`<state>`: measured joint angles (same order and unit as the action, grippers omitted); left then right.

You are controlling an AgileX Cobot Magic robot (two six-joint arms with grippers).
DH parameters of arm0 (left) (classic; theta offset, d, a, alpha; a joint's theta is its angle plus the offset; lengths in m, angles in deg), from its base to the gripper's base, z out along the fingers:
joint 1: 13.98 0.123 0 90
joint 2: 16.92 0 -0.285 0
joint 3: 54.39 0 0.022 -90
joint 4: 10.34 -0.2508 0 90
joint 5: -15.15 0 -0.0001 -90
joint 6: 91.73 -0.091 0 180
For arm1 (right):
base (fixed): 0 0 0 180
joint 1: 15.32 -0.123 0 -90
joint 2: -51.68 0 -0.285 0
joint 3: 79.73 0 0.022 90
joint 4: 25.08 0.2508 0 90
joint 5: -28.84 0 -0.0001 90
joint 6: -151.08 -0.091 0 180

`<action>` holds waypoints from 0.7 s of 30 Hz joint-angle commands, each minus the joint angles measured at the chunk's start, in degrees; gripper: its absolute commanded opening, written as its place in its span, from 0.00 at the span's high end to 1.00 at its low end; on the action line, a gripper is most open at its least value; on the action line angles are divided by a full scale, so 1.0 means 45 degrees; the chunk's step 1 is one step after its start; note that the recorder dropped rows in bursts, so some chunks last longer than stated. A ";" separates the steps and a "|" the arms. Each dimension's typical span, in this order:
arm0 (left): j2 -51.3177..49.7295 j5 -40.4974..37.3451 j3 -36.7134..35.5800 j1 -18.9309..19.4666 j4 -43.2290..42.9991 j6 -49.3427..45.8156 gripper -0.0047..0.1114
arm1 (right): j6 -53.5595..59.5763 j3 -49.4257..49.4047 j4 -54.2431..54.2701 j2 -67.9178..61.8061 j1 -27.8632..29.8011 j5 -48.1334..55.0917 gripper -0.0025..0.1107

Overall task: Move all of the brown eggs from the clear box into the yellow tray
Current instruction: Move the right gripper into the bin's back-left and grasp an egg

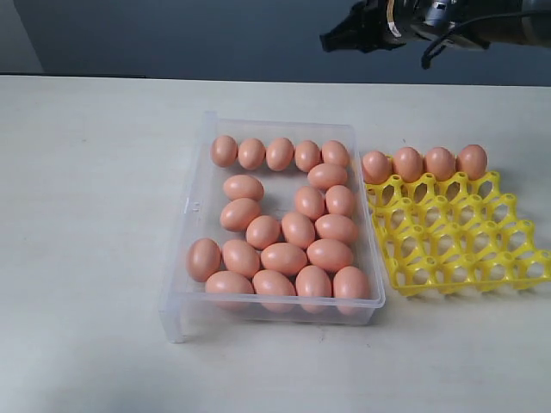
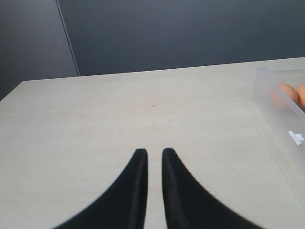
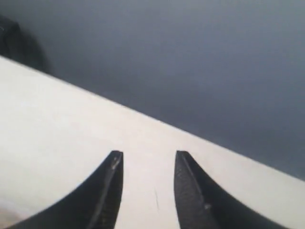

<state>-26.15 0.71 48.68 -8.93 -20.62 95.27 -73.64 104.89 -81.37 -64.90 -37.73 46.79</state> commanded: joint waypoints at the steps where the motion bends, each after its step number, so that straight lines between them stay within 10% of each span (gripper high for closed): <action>1: -0.0012 0.0158 -0.0065 -0.0006 0.0028 0.0012 0.85 | 0.5587 0.0037 0.4577 0.0042 0.0223 0.4036 0.67; 13: -0.0012 0.0158 -0.0065 -0.0006 0.0028 0.0012 0.85 | 1.7023 0.0037 1.6391 -0.0245 -0.0286 0.4696 0.58; 21: -0.0012 0.0158 -0.0065 -0.0006 0.0028 0.0012 0.85 | 1.8261 0.0580 1.6800 -0.1515 -0.1139 0.4614 0.55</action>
<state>-26.15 0.71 48.68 -8.93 -20.62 95.27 7.16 105.53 -6.08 -69.85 -42.23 67.48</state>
